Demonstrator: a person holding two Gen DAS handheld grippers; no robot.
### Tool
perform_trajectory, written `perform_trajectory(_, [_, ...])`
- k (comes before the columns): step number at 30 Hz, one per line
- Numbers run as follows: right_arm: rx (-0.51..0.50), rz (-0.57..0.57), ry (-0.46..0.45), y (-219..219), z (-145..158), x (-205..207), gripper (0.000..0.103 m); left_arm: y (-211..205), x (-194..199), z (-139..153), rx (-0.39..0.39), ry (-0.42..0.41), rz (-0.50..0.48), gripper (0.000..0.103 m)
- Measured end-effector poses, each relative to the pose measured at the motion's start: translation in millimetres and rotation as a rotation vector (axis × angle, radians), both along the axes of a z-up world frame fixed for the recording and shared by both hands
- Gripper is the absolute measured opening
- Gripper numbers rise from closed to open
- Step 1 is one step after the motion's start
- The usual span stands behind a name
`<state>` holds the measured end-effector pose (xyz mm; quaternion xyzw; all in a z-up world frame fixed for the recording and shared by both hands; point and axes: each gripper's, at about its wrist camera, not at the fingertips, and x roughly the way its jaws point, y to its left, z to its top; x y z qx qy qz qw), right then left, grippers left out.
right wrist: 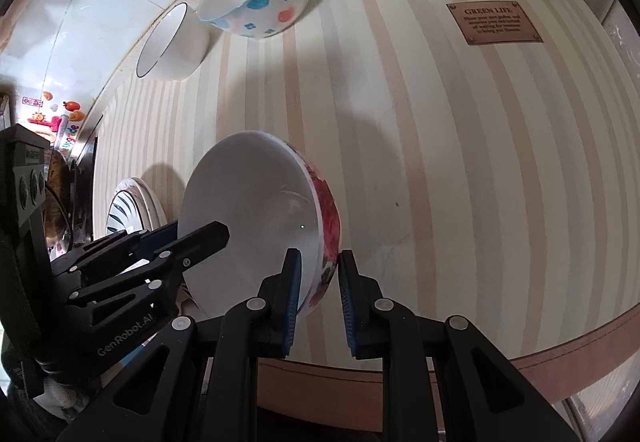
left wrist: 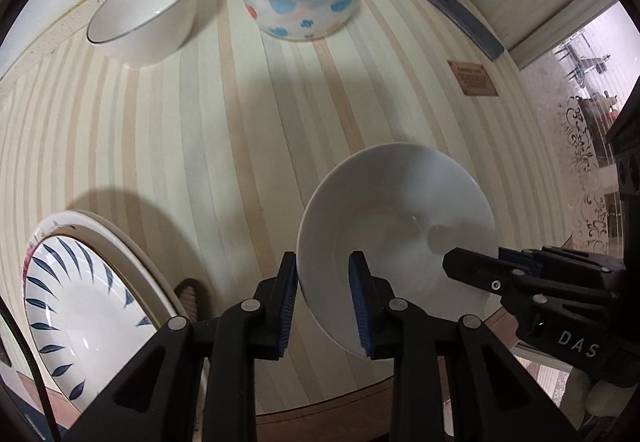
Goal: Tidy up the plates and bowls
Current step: 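Lift the white bowl with the right gripper and carry it away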
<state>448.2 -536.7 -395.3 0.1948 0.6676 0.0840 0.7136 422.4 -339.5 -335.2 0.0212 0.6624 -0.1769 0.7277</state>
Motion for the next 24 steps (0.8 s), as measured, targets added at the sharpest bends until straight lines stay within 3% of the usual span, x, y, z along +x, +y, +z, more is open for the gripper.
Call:
perform_trajectory(6, [0.014, 0.015, 0.028, -1.5, -3.9, 4.5, 0.022, -3.3, -0.2, -4.6, 0.008, 0.015, 0.004, 0.023])
perform_trajectory(9, [0.029, -0.004, 0.057, -10.2, -0.3, 8.6, 0.023, 4.1, 2.4, 9.4, -0.014, 0.001, 0.036, 0.024])
perform_trajectory(11, [0.036, -0.035, 0.055, -23.5, 11.7, 13.6, 0.038, 16.3, 7.0, 25.8, -0.029, -0.027, 0.067, 0.024])
perform_trajectory(14, [0.077, -0.084, -0.009, -37.2, 42.1, 31.4, 0.041, 40.4, 23.1, 49.0, -0.060, -0.068, 0.142, 0.024])
perform_trajectory(17, [0.152, -0.079, -0.083, -29.5, 70.7, 65.6, 0.044, 70.6, 51.2, 62.6, -0.075, -0.105, 0.235, 0.027])
perform_trajectory(20, [0.189, -0.005, -0.128, 3.7, 86.6, 109.3, 0.044, 100.5, 85.3, 62.3, -0.066, -0.118, 0.320, 0.027])
perform_trajectory(24, [0.193, 0.101, -0.161, 63.1, 85.4, 182.8, 0.044, 138.2, 134.1, 50.6, -0.059, -0.111, 0.417, 0.027])
